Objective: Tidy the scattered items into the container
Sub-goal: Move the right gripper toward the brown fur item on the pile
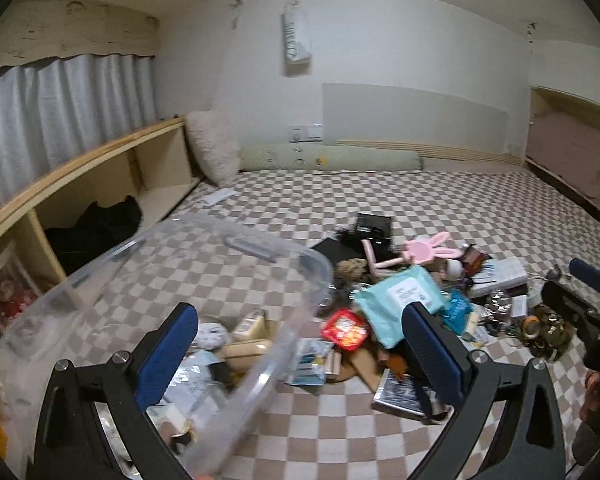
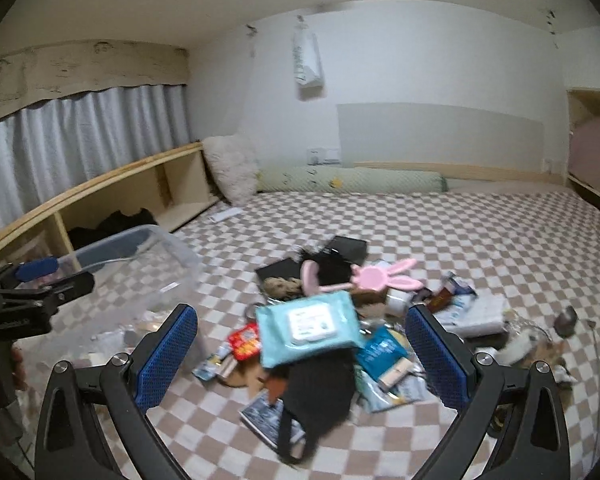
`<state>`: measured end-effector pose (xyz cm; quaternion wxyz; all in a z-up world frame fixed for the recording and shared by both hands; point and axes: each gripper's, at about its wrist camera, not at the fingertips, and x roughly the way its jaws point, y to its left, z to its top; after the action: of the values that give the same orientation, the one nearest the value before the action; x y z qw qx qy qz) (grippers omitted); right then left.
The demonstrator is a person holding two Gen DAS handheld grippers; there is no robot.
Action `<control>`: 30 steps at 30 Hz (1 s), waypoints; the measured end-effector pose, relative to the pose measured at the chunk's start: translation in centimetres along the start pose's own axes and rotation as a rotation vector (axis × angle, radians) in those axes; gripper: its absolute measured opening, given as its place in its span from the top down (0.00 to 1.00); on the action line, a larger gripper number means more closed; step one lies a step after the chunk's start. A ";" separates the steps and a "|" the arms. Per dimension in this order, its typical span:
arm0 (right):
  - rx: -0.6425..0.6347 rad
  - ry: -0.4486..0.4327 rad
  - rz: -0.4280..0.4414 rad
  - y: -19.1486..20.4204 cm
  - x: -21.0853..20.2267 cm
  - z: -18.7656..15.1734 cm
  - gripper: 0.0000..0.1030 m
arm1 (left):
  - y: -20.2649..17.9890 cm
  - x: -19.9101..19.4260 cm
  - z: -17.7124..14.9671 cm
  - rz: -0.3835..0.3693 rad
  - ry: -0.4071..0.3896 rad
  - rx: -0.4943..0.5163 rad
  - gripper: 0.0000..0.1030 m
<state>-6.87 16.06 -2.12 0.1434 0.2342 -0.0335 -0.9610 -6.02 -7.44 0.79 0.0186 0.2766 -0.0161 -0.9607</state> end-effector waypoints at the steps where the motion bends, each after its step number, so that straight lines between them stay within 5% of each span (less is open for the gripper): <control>1: 0.012 0.008 -0.016 -0.5 0.0 -0.3 0.00 | -0.4 0.1 0.0 -0.015 0.003 0.001 0.00; 23: 0.181 0.202 -0.202 -13.2 -0.4 -9.4 0.00 | -9.9 3.6 -4.1 -0.164 0.106 0.162 0.00; 30: 0.238 0.260 -0.266 -17.0 -1.5 -12.9 0.08 | -11.4 6.2 -6.6 -0.182 0.176 0.191 0.00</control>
<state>-4.09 32.80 -15.18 -0.0100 0.3737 -0.0966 -0.9225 -8.10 3.52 -8.54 -0.0936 0.3607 -0.0807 -0.9245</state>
